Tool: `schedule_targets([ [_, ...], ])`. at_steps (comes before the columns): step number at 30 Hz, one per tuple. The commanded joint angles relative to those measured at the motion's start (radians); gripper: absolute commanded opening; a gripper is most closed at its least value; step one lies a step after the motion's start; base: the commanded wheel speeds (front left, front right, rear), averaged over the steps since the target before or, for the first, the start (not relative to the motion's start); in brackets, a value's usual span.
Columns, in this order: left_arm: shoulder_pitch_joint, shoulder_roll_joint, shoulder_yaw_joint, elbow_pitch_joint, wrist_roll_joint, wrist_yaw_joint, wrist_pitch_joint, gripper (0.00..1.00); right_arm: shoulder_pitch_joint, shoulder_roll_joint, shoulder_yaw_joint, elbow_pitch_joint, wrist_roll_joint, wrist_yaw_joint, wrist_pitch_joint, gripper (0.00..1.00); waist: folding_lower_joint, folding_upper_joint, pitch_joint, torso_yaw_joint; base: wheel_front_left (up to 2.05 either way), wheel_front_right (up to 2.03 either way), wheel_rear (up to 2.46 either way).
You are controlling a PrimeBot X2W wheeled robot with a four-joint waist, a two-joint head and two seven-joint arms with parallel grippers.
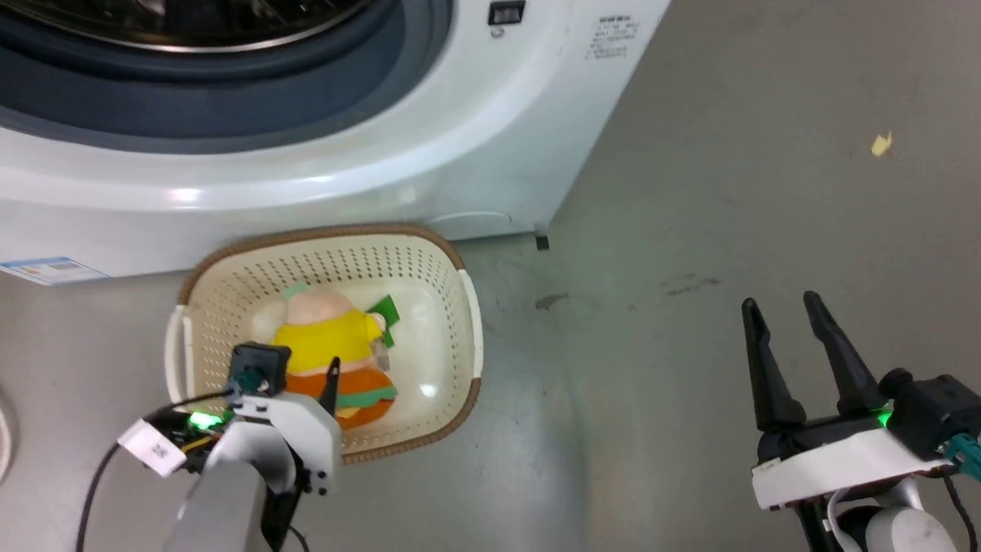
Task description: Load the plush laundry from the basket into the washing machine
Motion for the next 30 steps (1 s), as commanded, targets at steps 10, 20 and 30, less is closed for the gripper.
schedule_targets([
  [10,-0.124,0.066,-0.047,0.152,0.003,0.0,0.043,1.0,-0.044,0.001,0.024,-0.008,0.06,0.0,-0.029,1.0,-0.0001,0.0,0.106,-0.062,0.0,0.0,0.0],
  [20,-0.248,0.11,-0.064,0.267,-0.022,0.005,0.076,1.0,-0.068,0.002,0.021,-0.009,0.112,0.0,-0.05,1.0,-0.0001,0.0,0.201,-0.105,0.0,0.0,0.0],
  [30,-0.359,0.18,-0.094,0.386,-0.033,0.03,0.146,1.0,-0.097,0.002,0.015,-0.001,0.18,0.0,-0.071,1.0,-0.0001,0.0,0.302,-0.164,0.0,0.0,0.0],
])
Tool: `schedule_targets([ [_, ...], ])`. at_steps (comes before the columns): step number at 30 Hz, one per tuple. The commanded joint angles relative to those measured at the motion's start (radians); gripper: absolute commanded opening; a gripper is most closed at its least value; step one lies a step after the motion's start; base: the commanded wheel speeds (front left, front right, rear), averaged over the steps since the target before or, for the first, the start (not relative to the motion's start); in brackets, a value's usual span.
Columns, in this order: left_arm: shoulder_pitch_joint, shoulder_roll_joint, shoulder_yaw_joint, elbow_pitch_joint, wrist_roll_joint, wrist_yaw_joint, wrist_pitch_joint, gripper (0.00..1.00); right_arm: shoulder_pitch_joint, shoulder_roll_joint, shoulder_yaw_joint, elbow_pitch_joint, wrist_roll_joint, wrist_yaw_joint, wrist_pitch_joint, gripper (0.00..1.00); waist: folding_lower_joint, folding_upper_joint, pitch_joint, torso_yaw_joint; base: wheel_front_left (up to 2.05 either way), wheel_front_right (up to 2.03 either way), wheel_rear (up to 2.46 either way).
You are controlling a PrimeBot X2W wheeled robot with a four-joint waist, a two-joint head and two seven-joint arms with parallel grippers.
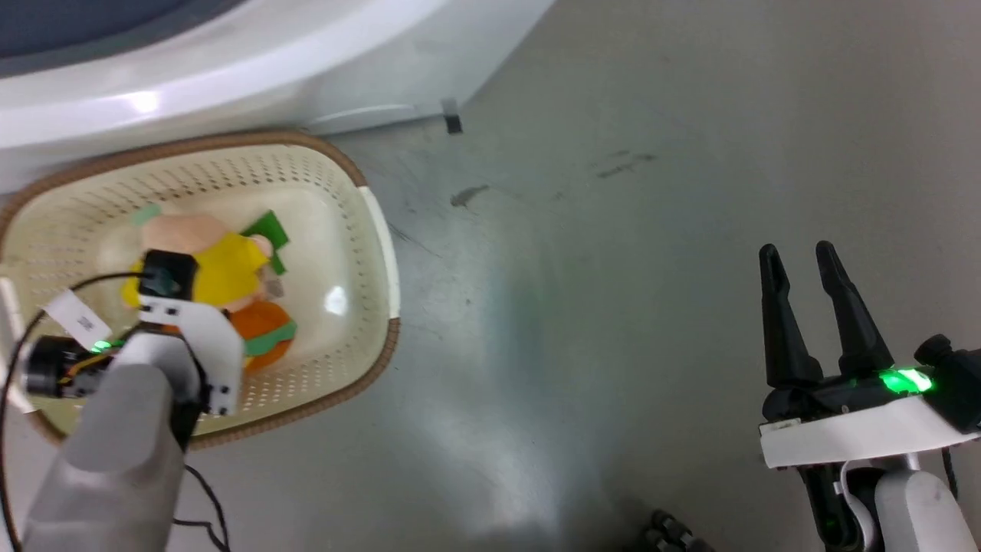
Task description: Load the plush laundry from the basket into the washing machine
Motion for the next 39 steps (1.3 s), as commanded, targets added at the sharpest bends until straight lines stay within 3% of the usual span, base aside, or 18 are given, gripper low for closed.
schedule_targets([
  [1,-0.029,0.011,-0.005,0.023,-0.013,0.004,0.008,1.0,-0.014,0.001,-0.001,0.003,0.017,0.0,-0.01,1.0,-0.0001,-0.0001,0.022,-0.019,0.0,0.0,0.0],
  [16,-0.186,0.072,-0.055,0.179,-0.044,0.012,0.08,1.0,0.0,0.002,0.007,0.028,0.146,0.001,-0.042,1.0,-0.0001,-0.0001,0.15,-0.081,0.0,0.0,0.0],
  [17,-0.194,0.076,-0.058,0.189,-0.046,0.012,0.083,0.45,-0.001,0.002,0.007,0.028,0.153,0.001,-0.044,1.0,-0.0001,-0.0001,0.158,-0.085,0.0,0.0,0.0],
  [18,-0.202,0.079,-0.061,0.2,-0.049,0.012,0.083,0.0,-0.002,0.002,0.007,0.029,0.159,0.001,-0.046,1.0,-0.0001,-0.0001,0.165,-0.089,0.0,0.0,0.0],
  [29,-0.241,0.103,-0.064,0.287,-0.107,0.006,0.036,0.0,-0.046,0.002,0.013,0.042,0.192,0.001,-0.065,1.0,-0.0001,-0.0001,0.2,-0.127,0.0,0.0,0.0],
  [39,-0.172,-0.009,-0.07,0.283,-0.148,-0.04,-0.094,0.0,-0.027,0.002,-0.06,0.024,0.092,0.001,-0.065,1.0,-0.0001,-0.0001,-0.001,-0.007,0.0,0.0,0.0],
])
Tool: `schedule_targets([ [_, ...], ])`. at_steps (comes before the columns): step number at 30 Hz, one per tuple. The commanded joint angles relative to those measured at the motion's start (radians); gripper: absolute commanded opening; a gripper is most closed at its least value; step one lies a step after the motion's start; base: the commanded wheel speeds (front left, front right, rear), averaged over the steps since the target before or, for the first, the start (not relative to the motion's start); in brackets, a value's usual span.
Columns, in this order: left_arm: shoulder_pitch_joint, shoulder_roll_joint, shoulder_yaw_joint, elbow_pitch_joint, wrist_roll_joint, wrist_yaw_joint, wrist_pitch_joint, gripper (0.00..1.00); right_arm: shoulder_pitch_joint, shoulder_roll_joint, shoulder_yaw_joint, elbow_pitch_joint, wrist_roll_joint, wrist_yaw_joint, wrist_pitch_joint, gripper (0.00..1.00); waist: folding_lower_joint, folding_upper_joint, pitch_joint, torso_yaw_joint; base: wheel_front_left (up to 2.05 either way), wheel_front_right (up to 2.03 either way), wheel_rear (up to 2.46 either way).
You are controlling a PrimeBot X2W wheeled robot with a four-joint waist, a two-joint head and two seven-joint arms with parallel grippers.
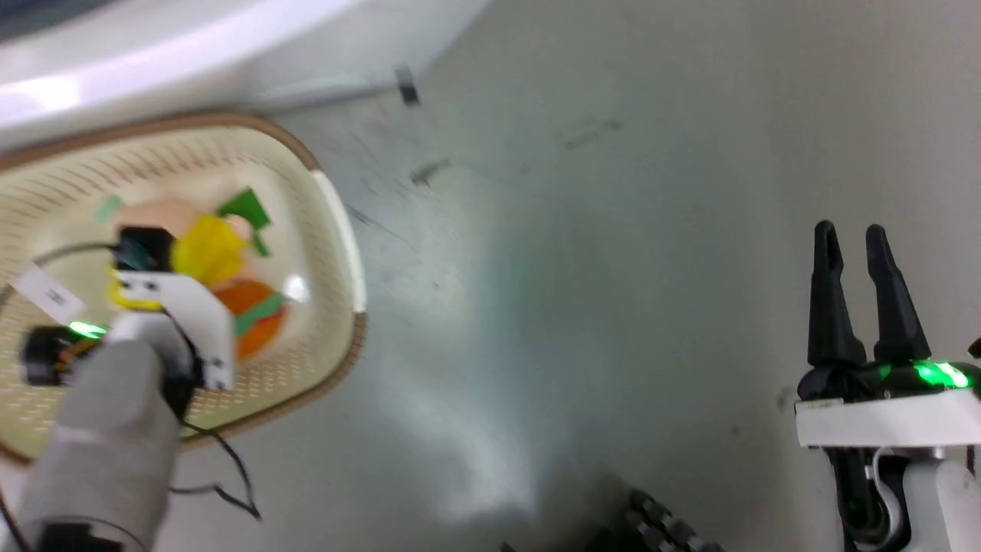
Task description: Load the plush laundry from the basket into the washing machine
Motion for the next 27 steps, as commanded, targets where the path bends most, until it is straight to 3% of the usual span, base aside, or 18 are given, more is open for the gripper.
schedule_targets([
  [1,0.02,-0.012,-0.001,0.002,-0.008,-0.01,-0.02,0.0,0.012,0.002,-0.006,-0.005,-0.015,0.001,-0.005,1.0,0.0,-0.0001,-0.1,0.071,0.0,0.0,0.0],
  [11,0.15,-0.116,-0.012,-0.004,-0.056,-0.057,-0.204,0.0,0.1,0.002,-0.032,-0.005,-0.096,0.001,-0.005,1.0,0.0,-0.0001,-0.346,0.2,0.0,0.0,0.0],
  [19,0.281,-0.179,-0.042,-0.053,-0.082,-0.069,-0.309,0.0,0.155,0.002,-0.023,0.0,-0.132,0.001,-0.005,1.0,0.0,-0.0001,-0.49,0.276,0.0,0.0,0.0],
  [24,0.386,-0.208,-0.036,-0.146,-0.113,-0.07,-0.328,0.0,0.189,0.002,-0.021,0.007,-0.137,0.001,-0.005,1.0,0.0,-0.0001,-0.574,0.312,0.0,0.0,0.0],
  [27,0.444,-0.204,0.005,-0.319,-0.115,-0.051,-0.329,0.0,0.208,0.002,-0.021,0.004,-0.136,0.001,-0.005,1.0,0.0,-0.0001,-0.599,0.329,0.0,0.0,0.0],
])
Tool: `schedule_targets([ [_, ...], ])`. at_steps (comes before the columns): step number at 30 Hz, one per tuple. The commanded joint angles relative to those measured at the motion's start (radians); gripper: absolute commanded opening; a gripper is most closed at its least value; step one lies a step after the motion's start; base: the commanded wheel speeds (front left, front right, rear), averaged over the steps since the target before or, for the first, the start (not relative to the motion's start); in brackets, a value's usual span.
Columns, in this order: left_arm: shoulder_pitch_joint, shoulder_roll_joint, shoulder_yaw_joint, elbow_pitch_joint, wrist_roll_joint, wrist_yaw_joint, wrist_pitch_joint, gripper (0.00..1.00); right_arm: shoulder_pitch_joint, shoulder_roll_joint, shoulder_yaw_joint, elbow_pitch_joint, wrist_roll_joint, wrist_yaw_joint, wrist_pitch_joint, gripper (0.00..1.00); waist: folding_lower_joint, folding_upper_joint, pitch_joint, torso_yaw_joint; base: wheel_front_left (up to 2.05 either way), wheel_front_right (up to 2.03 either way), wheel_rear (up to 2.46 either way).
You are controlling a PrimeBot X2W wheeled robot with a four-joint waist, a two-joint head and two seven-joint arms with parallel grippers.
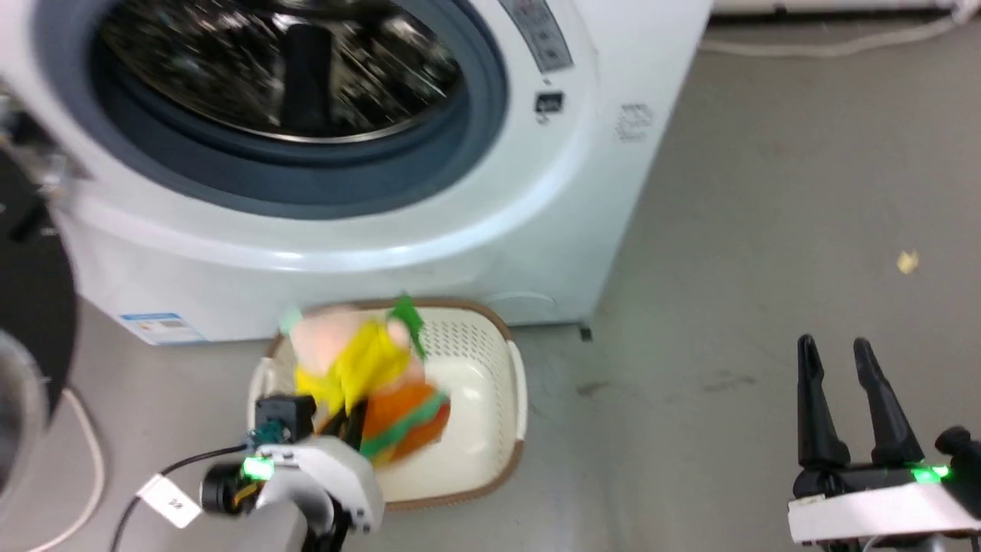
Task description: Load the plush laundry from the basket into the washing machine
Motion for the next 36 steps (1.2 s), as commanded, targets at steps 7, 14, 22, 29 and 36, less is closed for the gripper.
schedule_targets([
  [7,0.154,-0.013,0.098,-0.46,0.057,0.053,-0.013,0.0,0.033,0.001,0.011,-0.009,-0.009,0.001,-0.005,1.0,0.0003,-0.0001,-0.045,0.058,0.0,0.0,0.0],
  [14,0.11,-0.018,0.148,-0.73,0.11,0.049,-0.013,0.0,0.021,0.001,0.019,-0.019,-0.01,0.001,-0.005,1.0,0.0003,-0.0001,0.027,0.038,0.0,0.0,0.0],
  [22,-0.058,0.034,0.227,-0.752,0.112,0.045,-0.009,0.0,-0.02,0.001,0.033,-0.04,-0.003,0.001,-0.005,1.0,0.0003,-0.0001,0.157,-0.037,0.0,0.0,0.0],
  [29,-0.318,0.128,0.272,-0.655,0.105,0.047,0.075,0.0,-0.059,0.001,0.027,-0.061,0.036,0.001,-0.005,1.0,0.0003,-0.0001,0.308,-0.1,0.0,0.0,0.0],
  [36,-0.605,0.236,0.257,-0.518,0.141,0.035,0.197,0.0,-0.106,0.001,0.042,-0.075,0.077,0.001,-0.005,1.0,0.0003,-0.0001,0.434,-0.148,0.0,0.0,0.0],
])
